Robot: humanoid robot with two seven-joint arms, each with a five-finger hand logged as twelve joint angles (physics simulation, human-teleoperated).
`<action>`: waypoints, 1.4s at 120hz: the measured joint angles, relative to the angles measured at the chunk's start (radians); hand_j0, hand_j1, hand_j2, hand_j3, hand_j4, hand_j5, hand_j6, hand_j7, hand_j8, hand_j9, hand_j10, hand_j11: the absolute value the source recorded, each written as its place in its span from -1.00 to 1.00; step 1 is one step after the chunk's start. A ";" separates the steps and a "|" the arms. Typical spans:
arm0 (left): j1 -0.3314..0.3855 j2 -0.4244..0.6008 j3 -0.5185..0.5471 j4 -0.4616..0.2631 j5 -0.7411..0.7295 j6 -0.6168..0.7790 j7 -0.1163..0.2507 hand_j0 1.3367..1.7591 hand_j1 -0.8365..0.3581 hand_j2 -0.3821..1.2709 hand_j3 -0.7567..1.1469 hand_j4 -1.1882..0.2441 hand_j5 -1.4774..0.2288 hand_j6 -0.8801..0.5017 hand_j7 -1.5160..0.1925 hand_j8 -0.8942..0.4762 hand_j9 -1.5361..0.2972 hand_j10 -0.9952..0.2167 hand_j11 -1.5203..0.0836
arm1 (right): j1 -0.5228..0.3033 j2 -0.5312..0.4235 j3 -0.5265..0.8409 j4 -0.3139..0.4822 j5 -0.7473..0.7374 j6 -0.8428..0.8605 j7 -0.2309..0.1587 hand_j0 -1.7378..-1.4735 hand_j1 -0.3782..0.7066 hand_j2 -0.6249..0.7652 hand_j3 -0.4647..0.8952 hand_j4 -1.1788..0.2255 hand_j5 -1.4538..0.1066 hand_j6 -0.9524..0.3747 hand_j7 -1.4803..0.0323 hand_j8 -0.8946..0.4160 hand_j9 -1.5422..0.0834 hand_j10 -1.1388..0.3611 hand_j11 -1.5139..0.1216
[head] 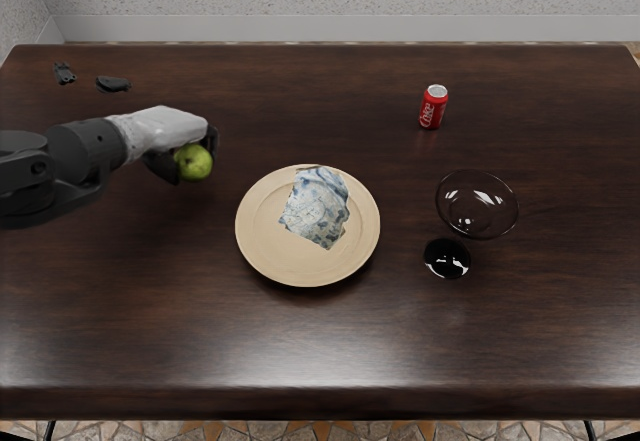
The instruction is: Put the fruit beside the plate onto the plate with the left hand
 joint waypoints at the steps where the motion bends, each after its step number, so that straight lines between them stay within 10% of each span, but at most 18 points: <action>1: -0.002 0.000 0.000 -0.002 0.000 0.000 0.001 0.49 -0.14 -0.30 -0.20 0.04 -0.38 -0.24 -0.30 -0.39 -0.33 -0.46 -0.26 | 0.000 0.000 0.000 0.000 0.000 0.000 0.000 -0.40 -0.95 -0.10 -0.32 0.68 0.86 0.44 0.96 0.37 0.90 0.52 0.85; 168: 0.025 -0.207 -0.081 -0.039 -0.094 -0.102 0.026 0.50 -0.01 -0.46 -0.20 -0.07 -0.28 -0.34 -0.24 -0.57 -0.27 -0.41 -0.18 | 0.000 0.000 0.000 0.000 0.000 0.000 0.000 -0.40 -0.95 -0.10 -0.32 0.68 0.86 0.44 0.96 0.37 0.90 0.52 0.85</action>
